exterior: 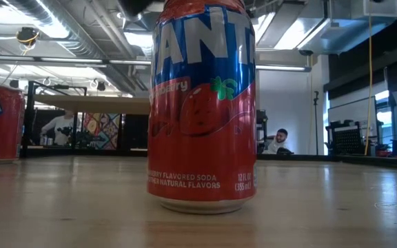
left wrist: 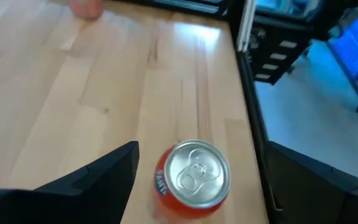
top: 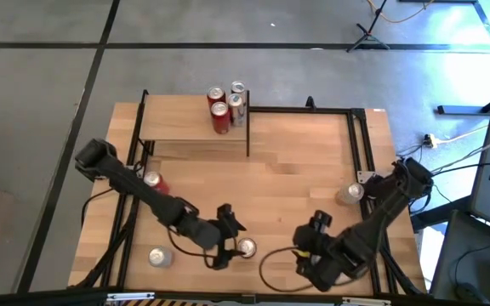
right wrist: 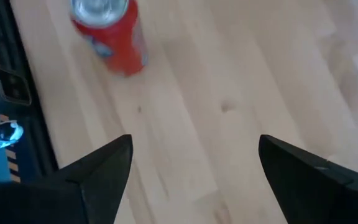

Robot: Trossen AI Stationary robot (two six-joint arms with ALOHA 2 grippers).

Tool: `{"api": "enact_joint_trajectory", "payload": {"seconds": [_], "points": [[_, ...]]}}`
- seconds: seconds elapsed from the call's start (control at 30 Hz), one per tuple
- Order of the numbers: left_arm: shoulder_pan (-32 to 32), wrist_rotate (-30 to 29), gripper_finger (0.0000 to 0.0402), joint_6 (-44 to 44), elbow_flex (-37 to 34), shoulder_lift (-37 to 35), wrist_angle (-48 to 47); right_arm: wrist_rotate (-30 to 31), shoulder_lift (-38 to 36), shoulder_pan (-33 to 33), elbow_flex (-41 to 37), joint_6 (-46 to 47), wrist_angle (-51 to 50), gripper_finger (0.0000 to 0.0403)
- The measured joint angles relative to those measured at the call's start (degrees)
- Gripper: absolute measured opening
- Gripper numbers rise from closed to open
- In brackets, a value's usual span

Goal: Place canned beverage on shelf
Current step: Put the bottom red soda can on the shelf

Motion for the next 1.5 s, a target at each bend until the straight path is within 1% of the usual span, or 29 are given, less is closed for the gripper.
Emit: {"api": "enact_joint_trajectory", "payload": {"seconds": [0.17,0.4,0.57,0.77,0.93,1.03,1.1,1.3,1.37,1.43,1.5], "points": [[-0.07,0.02,0.0333,-1.51,2.89,5.17,0.41,0.47,0.00,4.08,-3.56,6.40,2.67,0.0335],[-0.02,-0.38,0.0333,-3.56,2.93,9.71,-0.06,0.75,0.02,6.87,-6.39,11.94,5.17,0.0335],[-0.02,-0.37,0.0333,-4.00,2.93,10.01,-0.09,0.53,0.02,6.83,-6.83,12.02,6.40,0.0335],[-0.02,-1.10,0.0333,-2.55,2.93,10.60,0.43,1.89,0.02,6.70,-6.83,11.62,6.39,0.0335],[-0.06,-1.90,0.0327,-0.26,2.91,11.77,0.46,0.86,0.02,6.70,-6.83,3.57,5.56,0.0335],[0.33,-3.05,0.0322,0.56,2.91,11.80,-0.28,0.37,0.04,6.70,-6.84,3.47,5.75,0.0335],[0.82,-4.13,0.0315,-0.74,2.91,11.80,-0.23,0.48,0.04,6.70,-6.83,4.71,6.02,0.0335],[1.36,-4.77,0.0264,-4.73,2.90,11.36,-0.65,1.46,0.04,6.70,-6.83,5.06,6.24,0.0335],[1.36,-3.64,0.0251,-5.76,2.82,10.02,-1.68,1.46,0.04,6.70,-6.83,5.02,6.22,0.0335],[1.36,-3.82,0.0248,-6.65,2.81,7.74,-2.83,1.70,-0.15,6.70,-6.83,4.61,6.01,0.0335],[1.34,-4.03,0.0247,-6.97,3.71,4.44,-5.89,2.38,-0.87,6.68,-6.83,4.01,5.69,0.0335]]}}
